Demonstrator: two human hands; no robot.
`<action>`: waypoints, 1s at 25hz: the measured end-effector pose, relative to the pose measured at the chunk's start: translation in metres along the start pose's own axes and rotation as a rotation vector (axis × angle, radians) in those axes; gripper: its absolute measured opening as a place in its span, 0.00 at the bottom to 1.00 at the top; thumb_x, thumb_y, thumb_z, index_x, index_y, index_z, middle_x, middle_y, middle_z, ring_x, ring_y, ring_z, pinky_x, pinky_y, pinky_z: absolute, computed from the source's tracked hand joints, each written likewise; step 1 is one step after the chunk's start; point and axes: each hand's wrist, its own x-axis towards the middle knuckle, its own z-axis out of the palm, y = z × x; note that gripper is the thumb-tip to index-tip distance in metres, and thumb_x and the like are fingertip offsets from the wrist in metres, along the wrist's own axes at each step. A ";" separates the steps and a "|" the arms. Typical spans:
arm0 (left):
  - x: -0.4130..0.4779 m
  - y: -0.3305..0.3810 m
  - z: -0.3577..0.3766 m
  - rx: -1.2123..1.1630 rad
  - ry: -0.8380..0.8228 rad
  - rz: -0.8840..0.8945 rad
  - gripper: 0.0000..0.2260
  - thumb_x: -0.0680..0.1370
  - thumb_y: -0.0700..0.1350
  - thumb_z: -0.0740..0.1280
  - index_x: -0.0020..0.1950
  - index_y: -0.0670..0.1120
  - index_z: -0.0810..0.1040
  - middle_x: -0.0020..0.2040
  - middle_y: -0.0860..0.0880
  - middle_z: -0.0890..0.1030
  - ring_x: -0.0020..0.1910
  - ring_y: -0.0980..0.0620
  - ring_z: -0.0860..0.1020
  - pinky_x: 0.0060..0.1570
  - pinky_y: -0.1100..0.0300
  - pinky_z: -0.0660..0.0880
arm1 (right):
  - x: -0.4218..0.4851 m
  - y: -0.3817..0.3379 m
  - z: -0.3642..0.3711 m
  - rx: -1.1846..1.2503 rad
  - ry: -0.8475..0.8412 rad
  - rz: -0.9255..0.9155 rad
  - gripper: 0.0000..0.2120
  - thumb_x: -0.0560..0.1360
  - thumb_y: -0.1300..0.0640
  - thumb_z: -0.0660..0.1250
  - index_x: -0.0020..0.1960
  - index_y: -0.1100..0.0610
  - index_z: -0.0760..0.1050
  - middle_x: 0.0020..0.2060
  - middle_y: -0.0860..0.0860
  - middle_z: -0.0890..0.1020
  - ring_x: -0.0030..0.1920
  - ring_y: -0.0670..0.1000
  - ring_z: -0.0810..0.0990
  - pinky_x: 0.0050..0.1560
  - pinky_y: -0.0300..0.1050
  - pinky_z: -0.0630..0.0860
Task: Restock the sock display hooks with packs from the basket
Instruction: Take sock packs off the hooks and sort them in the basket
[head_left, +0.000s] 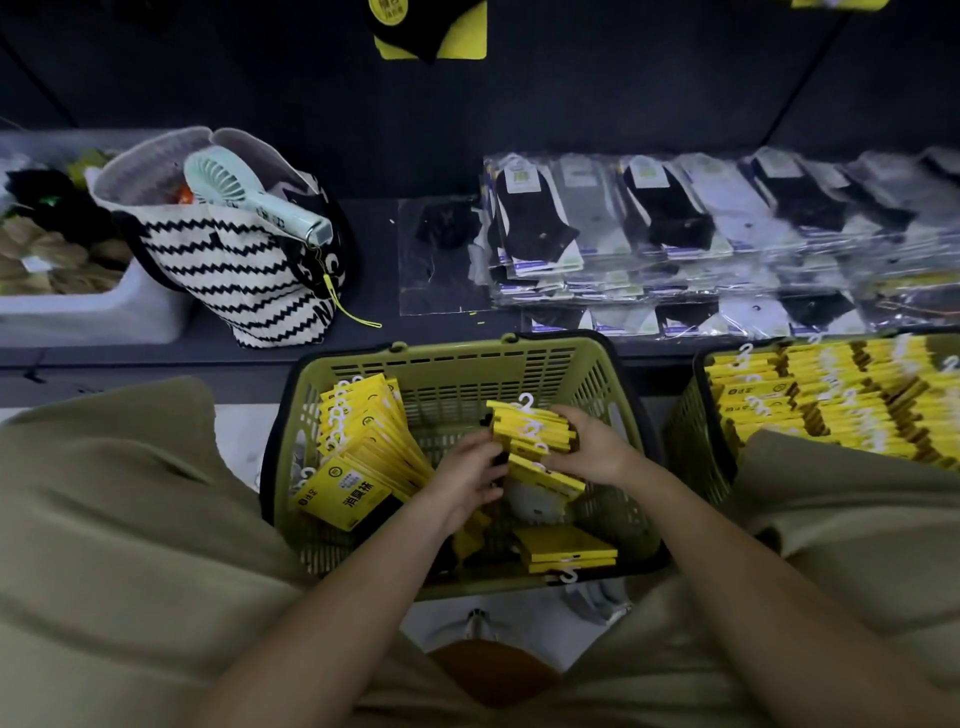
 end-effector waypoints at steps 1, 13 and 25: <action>0.005 0.003 0.001 0.031 0.011 0.015 0.13 0.79 0.42 0.62 0.63 0.49 0.72 0.60 0.46 0.77 0.57 0.48 0.76 0.41 0.59 0.71 | 0.003 0.000 -0.001 -0.037 0.050 -0.015 0.37 0.70 0.53 0.73 0.74 0.54 0.60 0.65 0.56 0.73 0.63 0.55 0.73 0.63 0.48 0.71; 0.061 0.054 0.008 0.739 0.058 0.361 0.31 0.72 0.37 0.71 0.72 0.47 0.61 0.61 0.50 0.73 0.63 0.50 0.71 0.55 0.64 0.64 | 0.033 -0.002 -0.011 0.090 0.176 -0.001 0.28 0.71 0.62 0.72 0.68 0.49 0.68 0.60 0.54 0.78 0.56 0.53 0.78 0.47 0.41 0.73; 0.070 0.045 -0.003 0.838 0.101 0.331 0.24 0.73 0.41 0.71 0.66 0.48 0.69 0.61 0.45 0.76 0.58 0.44 0.75 0.56 0.49 0.75 | 0.042 -0.004 -0.024 0.297 -0.029 0.086 0.36 0.69 0.63 0.74 0.70 0.46 0.62 0.53 0.50 0.74 0.55 0.51 0.75 0.55 0.45 0.74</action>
